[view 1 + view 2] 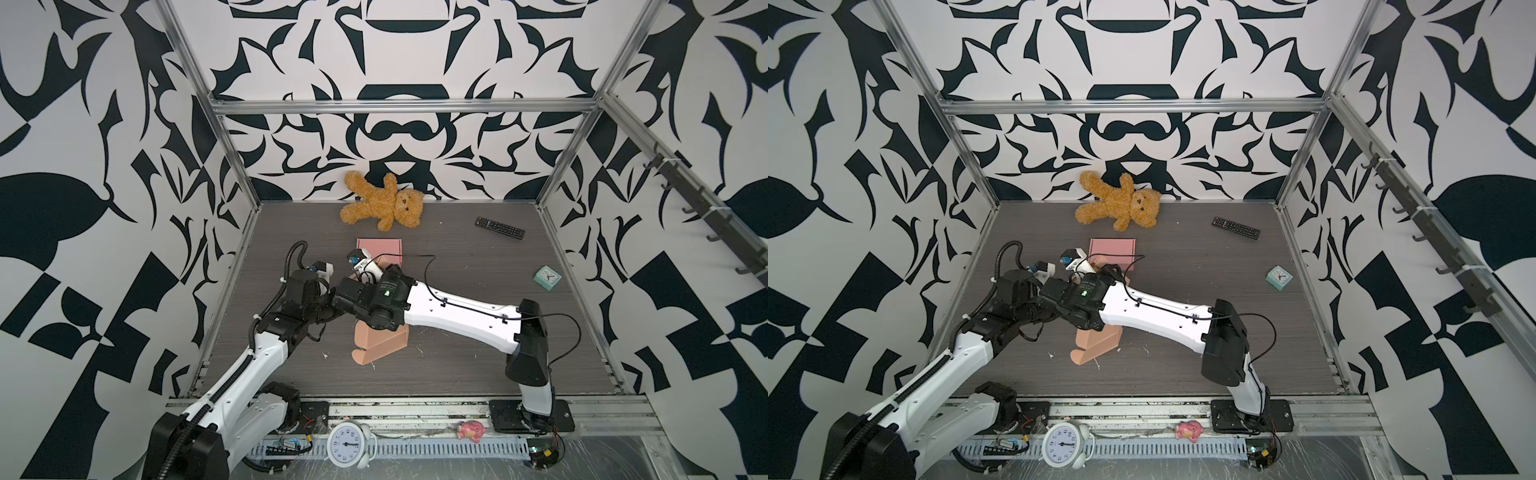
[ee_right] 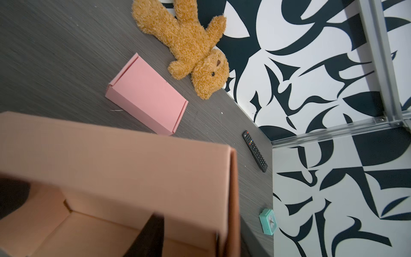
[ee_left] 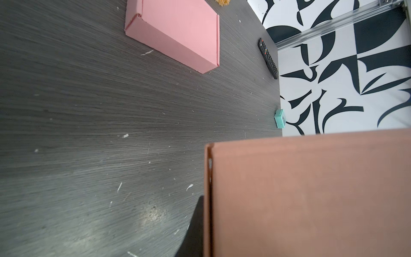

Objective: Fold the paper box

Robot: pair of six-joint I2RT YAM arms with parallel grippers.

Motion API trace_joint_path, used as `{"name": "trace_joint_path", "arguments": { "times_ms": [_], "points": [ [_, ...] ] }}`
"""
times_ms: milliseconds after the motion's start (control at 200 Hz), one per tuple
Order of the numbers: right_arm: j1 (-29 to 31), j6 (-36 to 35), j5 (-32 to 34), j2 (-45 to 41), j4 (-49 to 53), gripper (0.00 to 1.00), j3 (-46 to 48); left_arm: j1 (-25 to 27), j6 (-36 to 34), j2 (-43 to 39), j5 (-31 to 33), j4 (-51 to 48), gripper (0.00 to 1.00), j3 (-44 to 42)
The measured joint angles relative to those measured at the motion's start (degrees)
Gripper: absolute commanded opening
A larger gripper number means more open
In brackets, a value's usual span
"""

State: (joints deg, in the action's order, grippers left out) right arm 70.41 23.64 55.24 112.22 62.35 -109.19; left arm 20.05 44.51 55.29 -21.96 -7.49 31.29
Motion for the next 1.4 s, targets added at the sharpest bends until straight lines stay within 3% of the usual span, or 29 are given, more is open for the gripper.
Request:
{"name": "trace_joint_path", "arguments": {
  "times_ms": [190,430,635,735,930,1170,1405],
  "points": [
    [0.2,0.3,-5.0,-6.5,-5.6,0.63,6.3,0.0,-2.9,1.2,1.6,0.0,0.12,0.0],
    [0.2,0.9,-11.3,-14.0,-11.6,0.67,13.4,0.2,-7.8,4.1,3.5,-0.1,0.12,0.1],
    [-0.9,1.5,-18.7,-27.5,-18.7,0.72,23.9,2.9,-12.6,7.5,6.1,0.0,0.13,0.8],
    [-4.5,1.8,-23.6,-34.9,-22.7,0.72,29.6,6.1,-14.7,9.7,8.2,0.0,0.13,1.7],
    [-17.4,3.5,-36.4,-45.5,-31.0,0.73,44.4,13.7,-18.1,14.5,12.5,2.1,0.13,4.7],
    [-25.2,4.3,-48.9,-47.3,-36.0,0.73,53.1,19.7,-21.1,21.3,17.7,3.9,0.13,8.5],
    [-28.1,4.5,-55.1,-47.3,-40.0,0.73,55.8,23.8,-24.0,25.8,22.6,4.5,0.13,11.1]
  ]
}}
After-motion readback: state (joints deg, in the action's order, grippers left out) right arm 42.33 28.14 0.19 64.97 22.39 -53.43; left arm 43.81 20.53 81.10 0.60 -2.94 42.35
